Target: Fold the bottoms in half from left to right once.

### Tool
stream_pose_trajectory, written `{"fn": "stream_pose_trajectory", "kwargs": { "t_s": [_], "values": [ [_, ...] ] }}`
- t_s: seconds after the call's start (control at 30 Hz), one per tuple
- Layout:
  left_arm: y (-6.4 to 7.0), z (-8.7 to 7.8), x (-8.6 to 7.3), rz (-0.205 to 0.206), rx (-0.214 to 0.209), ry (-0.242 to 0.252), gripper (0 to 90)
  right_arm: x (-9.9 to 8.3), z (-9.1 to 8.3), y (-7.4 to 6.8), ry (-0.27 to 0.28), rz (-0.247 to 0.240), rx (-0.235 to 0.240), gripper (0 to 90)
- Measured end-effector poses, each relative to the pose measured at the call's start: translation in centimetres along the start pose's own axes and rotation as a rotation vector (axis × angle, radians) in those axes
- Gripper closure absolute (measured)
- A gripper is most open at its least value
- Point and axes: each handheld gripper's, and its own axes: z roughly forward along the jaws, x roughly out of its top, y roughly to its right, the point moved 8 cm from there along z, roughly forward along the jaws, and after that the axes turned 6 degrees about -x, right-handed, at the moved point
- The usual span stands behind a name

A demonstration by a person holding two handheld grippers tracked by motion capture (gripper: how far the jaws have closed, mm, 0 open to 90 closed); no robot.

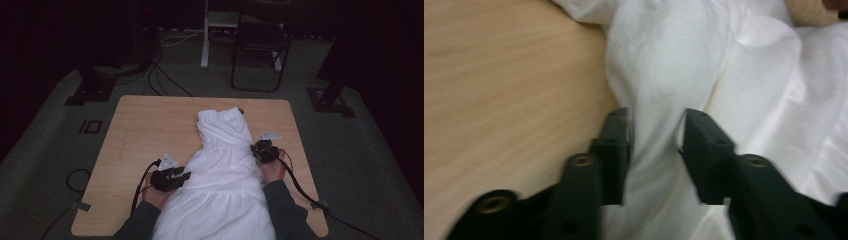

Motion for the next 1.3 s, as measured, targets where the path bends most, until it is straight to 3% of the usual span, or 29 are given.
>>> {"fn": "stream_pose_trajectory", "kwargs": {
  "t_s": [0.1, 0.2, 0.3, 0.4, 0.47, 0.5, 0.53, 0.57, 0.6, 0.63, 0.8, 0.93, 1.03, 1.1, 1.2, 1.23, 1.3],
  "values": [
    [-1.2, -0.2, 2.5, -0.017, 0.025, 0.038, 51.5, -0.9, 1.0, 0.2, -0.034, 0.037, 0.016, 86.8],
    [-1.9, 0.7, 4.9, -0.012, 0.033, 0.038, 46.1, -0.9, 1.2, 0.1, -0.039, 0.041, 0.012, 86.5],
    [-1.8, 2.8, 7.0, -0.002, 0.003, 0.008, 41.6, -0.8, 1.2, 0.1, -0.041, 0.032, 0.009, 86.0],
    [-1.4, 5.5, 8.0, 0.011, 0.006, -0.042, 40.3, -0.8, 1.3, 0.1, -0.041, 0.037, 0.013, 85.6],
    [-1.6, 7.5, 7.6, 0.030, 0.053, -0.097, 40.4, -0.8, 1.3, 0.1, -0.039, 0.037, 0.016, 85.2],
    [-2.1, 8.4, 7.0, 0.019, 0.071, -0.136, 42.7, -0.8, 1.3, 0.1, -0.039, 0.040, 0.018, 84.8],
    [-2.1, 8.4, 7.0, 0.019, 0.071, -0.136, 51.0, -0.9, 1.3, 0.2, -0.038, 0.043, 0.022, 84.7],
    [-2.8, 9.2, 5.8, -0.011, 0.088, -0.177, 51.0, -0.9, 1.3, 0.2, -0.038, 0.043, 0.022, 84.7],
    [-3.1, 9.4, 5.0, -0.032, 0.093, -0.191, 70.3, -1.0, 1.3, 0.2, -0.037, 0.055, 0.037, 84.6],
    [-3.3, 9.4, 4.6, -0.039, 0.096, -0.192, 83.5, -1.1, 1.1, 0.0, -0.033, 0.064, 0.055, 84.6],
    [-3.3, 7.0, 2.3, -0.046, 0.136, -0.157, 87.1, -1.9, 0.2, -1.4, -0.019, 0.055, 0.105, 84.6],
    [-2.4, 5.3, 0.7, -0.048, 0.155, -0.139, 87.0, -3.2, -1.4, -3.3, -0.023, 0.029, 0.159, 84.4],
    [-0.9, 3.4, -1.5, -0.051, 0.162, -0.099, 86.7, -4.2, -2.7, -4.6, -0.028, 0.007, 0.194, 84.5],
    [-0.7, 3.1, -1.8, -0.048, 0.162, -0.098, 86.3, -4.6, -3.1, -4.9, -0.029, 0.002, 0.205, 84.5],
    [-0.3, 2.5, -2.3, -0.033, 0.165, -0.099, 85.6, -5.1, -4.5, -5.7, -0.064, 0.018, 0.271, 77.3],
    [-0.4, 2.6, -2.2, -0.036, 0.162, -0.095, 85.6, -4.6, -4.8, -5.5, -0.041, 0.015, 0.267, 72.5],
    [-0.4, 2.6, -2.2, -0.036, 0.162, -0.095, 85.5, -4.0, -5.1, -5.3, -0.019, 0.018, 0.260, 72.5]
  ]
}}
